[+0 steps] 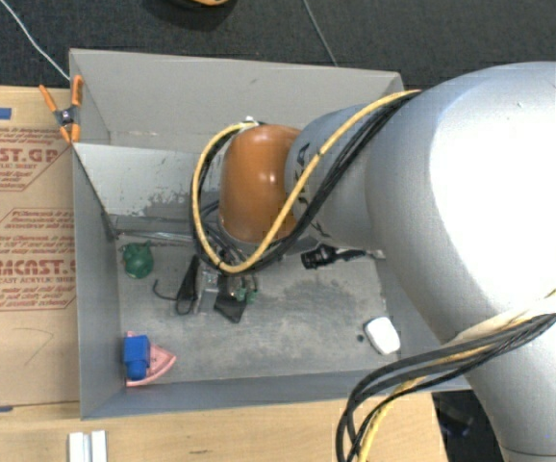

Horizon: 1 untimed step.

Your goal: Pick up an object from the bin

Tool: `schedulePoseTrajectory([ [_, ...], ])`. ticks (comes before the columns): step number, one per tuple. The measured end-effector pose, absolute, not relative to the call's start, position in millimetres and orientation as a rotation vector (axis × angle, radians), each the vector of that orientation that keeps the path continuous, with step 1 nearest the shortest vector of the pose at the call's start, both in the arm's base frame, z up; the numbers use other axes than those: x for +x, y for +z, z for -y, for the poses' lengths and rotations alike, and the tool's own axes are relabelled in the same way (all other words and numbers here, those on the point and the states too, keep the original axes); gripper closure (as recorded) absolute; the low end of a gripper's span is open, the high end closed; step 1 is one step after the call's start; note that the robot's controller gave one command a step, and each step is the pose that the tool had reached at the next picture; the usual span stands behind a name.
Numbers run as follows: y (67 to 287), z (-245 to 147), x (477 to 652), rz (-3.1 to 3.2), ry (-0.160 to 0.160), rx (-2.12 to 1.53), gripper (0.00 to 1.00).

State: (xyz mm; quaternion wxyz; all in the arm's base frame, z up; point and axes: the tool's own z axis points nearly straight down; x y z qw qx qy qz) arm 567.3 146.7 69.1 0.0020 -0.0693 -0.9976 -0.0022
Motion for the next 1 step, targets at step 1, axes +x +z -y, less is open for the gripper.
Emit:
schedulePoseTrajectory([
  [1, 72.6, -146.3, 566.1, 3.127, -0.006, -0.218, 1.0],
])
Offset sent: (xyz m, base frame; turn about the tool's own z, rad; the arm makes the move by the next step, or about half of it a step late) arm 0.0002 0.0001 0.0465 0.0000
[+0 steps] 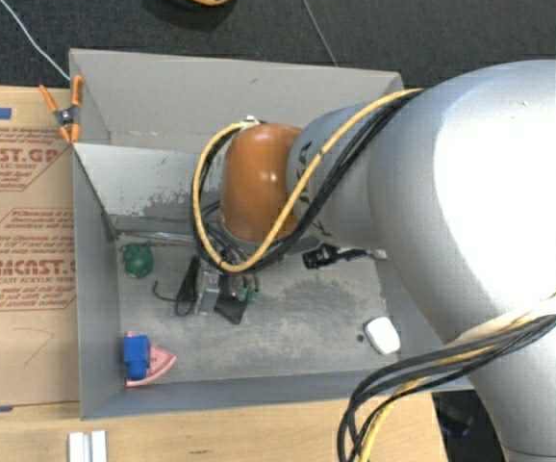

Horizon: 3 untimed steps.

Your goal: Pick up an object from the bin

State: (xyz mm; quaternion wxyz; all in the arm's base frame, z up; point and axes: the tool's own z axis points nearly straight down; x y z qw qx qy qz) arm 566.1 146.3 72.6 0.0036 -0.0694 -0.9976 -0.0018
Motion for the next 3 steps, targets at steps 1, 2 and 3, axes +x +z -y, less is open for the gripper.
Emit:
schedulePoseTrajectory([
  [1, 89.9, -146.2, 565.0, 3.123, -0.005, -0.217, 1.0],
  [2, 104.2, -146.7, 566.8, 3.129, -0.008, -0.217, 1.0],
  [3, 113.9, -146.9, 567.2, 3.13, -0.009, -0.218, 1.0],
])
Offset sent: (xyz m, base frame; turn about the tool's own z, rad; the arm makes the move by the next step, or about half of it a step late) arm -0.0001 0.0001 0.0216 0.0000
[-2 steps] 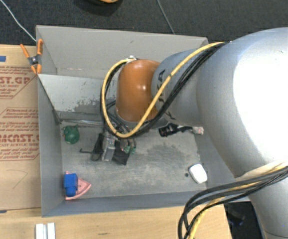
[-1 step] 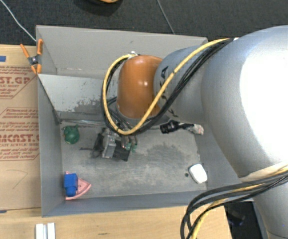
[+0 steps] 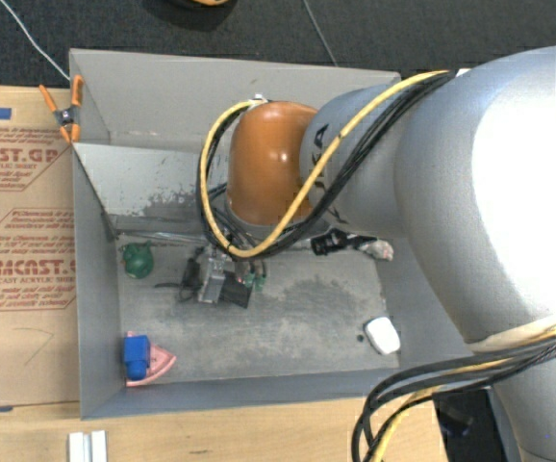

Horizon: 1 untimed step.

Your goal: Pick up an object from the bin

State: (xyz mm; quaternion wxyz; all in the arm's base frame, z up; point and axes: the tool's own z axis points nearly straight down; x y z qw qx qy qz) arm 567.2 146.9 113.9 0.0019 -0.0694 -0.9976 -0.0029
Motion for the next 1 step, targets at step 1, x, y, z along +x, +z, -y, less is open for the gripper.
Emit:
schedulePoseTrajectory([
  [1, 120.1, -146.9, 566.7, 3.128, -0.009, -0.217, 1.0],
])
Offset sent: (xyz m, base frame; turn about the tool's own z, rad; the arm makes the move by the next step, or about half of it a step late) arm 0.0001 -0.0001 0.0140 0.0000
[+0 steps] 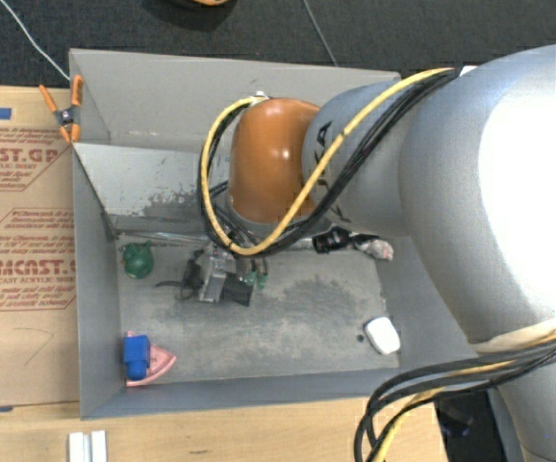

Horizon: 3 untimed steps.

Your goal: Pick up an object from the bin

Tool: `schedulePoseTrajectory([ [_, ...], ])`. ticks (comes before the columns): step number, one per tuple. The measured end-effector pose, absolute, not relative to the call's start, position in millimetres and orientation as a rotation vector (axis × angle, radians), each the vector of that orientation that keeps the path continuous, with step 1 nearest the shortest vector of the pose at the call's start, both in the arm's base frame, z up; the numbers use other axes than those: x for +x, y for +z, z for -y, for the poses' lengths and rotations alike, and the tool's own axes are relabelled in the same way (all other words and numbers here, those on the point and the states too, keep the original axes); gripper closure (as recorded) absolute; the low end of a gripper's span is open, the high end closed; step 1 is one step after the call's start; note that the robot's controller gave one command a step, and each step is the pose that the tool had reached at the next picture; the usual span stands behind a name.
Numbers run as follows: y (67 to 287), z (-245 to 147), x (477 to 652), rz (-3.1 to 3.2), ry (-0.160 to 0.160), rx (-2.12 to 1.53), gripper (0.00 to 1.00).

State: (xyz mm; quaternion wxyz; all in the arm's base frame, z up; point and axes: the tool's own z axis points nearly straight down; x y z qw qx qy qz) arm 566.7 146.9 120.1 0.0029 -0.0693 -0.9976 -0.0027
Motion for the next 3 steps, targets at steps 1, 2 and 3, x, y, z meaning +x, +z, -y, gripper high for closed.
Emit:
schedulePoseTrajectory([
  [1, 127.5, -147.0, 566.9, 3.13, -0.01, -0.217, 1.0],
  [2, 131.4, -147.1, 567.3, 3.131, -0.01, -0.217, 1.0],
  [3, 135.8, -147.0, 566.4, 3.127, -0.009, -0.217, 1.0],
])
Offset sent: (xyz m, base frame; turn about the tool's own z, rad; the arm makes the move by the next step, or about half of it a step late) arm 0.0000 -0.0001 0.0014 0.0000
